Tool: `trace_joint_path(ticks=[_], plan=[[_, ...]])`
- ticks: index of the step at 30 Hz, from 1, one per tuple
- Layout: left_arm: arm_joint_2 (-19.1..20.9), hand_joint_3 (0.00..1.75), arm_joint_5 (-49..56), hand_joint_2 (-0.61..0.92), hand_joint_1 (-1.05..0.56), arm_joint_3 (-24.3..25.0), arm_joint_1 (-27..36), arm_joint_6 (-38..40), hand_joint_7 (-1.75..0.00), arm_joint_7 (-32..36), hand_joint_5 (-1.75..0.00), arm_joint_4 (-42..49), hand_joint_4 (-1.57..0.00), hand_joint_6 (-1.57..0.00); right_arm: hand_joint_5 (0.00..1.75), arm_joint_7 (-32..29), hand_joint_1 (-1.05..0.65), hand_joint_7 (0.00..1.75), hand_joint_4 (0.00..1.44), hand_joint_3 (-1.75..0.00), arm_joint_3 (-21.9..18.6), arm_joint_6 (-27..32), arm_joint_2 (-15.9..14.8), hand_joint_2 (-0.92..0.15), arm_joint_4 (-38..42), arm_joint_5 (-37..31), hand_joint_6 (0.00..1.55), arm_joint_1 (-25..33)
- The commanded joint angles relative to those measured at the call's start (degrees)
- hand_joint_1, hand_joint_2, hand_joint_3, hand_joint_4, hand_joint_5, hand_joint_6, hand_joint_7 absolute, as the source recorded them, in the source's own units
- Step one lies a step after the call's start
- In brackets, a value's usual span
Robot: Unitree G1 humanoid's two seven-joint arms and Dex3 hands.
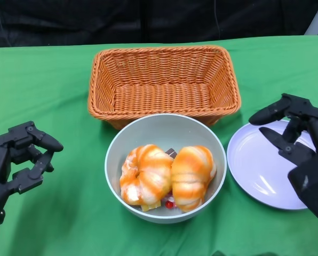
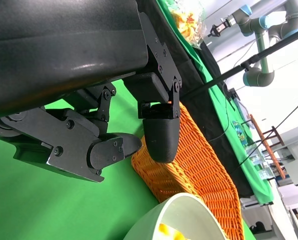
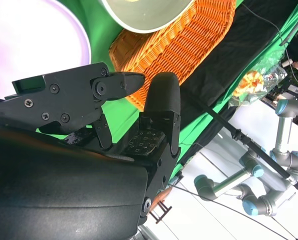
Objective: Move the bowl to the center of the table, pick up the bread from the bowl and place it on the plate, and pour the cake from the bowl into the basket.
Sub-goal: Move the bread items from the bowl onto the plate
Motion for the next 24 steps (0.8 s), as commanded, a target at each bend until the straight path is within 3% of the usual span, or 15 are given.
trace_joint_path(ticks=[1, 10, 12, 14, 15, 16, 18, 20, 24], plan=[[1.29, 0.72, -0.77, 0.72, -0.07, 0.58, -0.60, -0.41, -1.17, -0.02, -1.51, 0.57, -0.79, -0.80, 1.68, -0.92, -0.04, 1.04, 0.69, -0.20, -1.21, -1.43, -1.23, -0.92, 0.84, 0.40, 0.73, 0.97], [1.44, 0.76, -0.72, 0.71, -0.05, 0.54, -0.75, -0.47, -1.16, -0.10, -1.51, 0.92, -0.79, -0.80, 1.65, -0.33, -0.04, 1.04, 0.70, -0.20, -1.08, -1.78, -1.08, -0.92, 0.80, 1.19, 0.72, 1.50], [1.53, 0.74, -0.47, 0.70, -0.07, 0.42, -0.86, -0.76, -1.17, -0.05, -1.50, 1.24, -0.79, -0.80, 1.34, 0.94, -0.07, 0.88, 0.72, -0.14, -0.46, -3.47, -1.25, -0.90, 0.87, 2.51, 0.77, 1.51], [1.56, 0.74, -0.39, 0.70, -0.07, 0.36, -0.93, -0.90, -1.18, 0.00, -1.50, 1.42, -0.79, -0.80, 1.27, 1.43, -0.08, 0.84, 0.72, -0.13, -0.31, -4.24, -1.41, -0.91, 1.04, 3.01, 0.79, 1.47], [1.51, 0.74, -0.58, 0.70, -0.07, 0.38, -0.90, -0.68, -1.18, -0.16, -1.50, 1.27, -0.79, -0.80, 1.25, 4.03, -0.08, 0.83, 0.72, -0.12, 0.37, -5.59, -3.29, -0.91, 1.23, 3.51, 0.79, 0.93], [1.47, 0.72, -0.72, 0.72, -0.07, 0.39, -0.87, -0.52, -1.17, -0.27, -1.51, 1.15, -0.78, -0.79, 0.99, 6.05, -0.14, 0.57, 0.65, -0.07, 0.85, -6.65, -4.68, -0.91, 1.39, 3.88, 0.70, 0.53], [1.53, 0.70, -0.54, 0.73, -0.07, 0.34, -0.82, -0.50, -1.16, -0.13, -1.50, 1.07, -0.77, -0.79, 0.63, 11.18, -0.24, 0.19, 0.59, -0.03, 2.36, -9.26, -9.16, -0.92, 1.78, 3.19, 0.66, -0.91], [1.51, 0.66, -0.40, 0.74, -0.07, 0.33, -0.85, -0.73, -1.16, 0.08, -1.49, 1.20, -0.77, -0.79, 0.37, 13.90, -0.32, 0.05, 0.60, -0.01, 3.52, -10.85, -12.02, -0.92, 2.07, 1.99, 0.62, -2.15], [1.45, 0.63, -0.23, 0.75, -0.07, 0.31, -0.82, -0.84, -1.16, 0.37, -1.48, 1.18, -0.78, -0.79, 0.23, 15.64, -0.41, 0.00, 0.61, 0.00, 4.81, -11.68, -13.73, -0.89, 2.46, 0.70, 0.59, -3.58]])
